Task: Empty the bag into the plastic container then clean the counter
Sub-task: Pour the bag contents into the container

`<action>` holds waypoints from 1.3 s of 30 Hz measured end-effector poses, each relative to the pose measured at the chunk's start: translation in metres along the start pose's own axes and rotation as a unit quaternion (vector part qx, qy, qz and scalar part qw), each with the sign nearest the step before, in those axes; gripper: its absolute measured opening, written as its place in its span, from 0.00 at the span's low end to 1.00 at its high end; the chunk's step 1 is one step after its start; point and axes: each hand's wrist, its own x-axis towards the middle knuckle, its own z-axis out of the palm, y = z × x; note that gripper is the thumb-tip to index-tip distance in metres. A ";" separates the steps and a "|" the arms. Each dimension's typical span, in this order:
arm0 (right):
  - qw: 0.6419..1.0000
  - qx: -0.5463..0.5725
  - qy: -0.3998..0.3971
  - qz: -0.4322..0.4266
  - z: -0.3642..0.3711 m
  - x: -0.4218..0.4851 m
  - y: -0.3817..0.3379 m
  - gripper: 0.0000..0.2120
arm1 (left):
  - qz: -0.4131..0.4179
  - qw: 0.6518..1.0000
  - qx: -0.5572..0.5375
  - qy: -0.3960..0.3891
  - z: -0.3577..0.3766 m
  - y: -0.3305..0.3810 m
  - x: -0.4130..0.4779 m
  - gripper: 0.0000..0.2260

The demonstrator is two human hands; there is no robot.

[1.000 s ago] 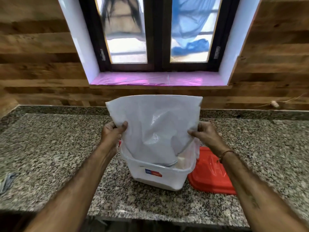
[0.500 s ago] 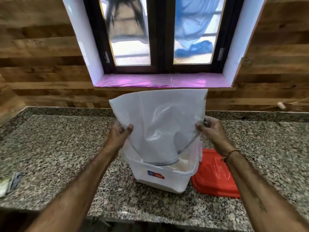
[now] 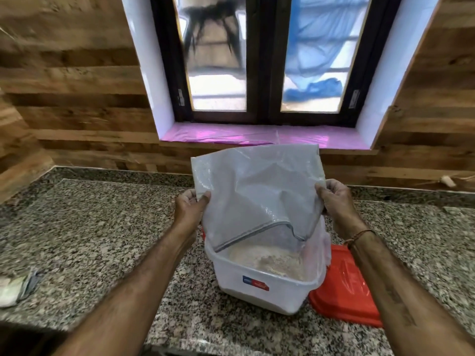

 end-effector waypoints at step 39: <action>0.918 -0.277 -0.096 0.266 0.402 -0.060 0.192 0.13 | -0.214 0.928 0.258 0.163 -0.426 -0.141 0.156 0.15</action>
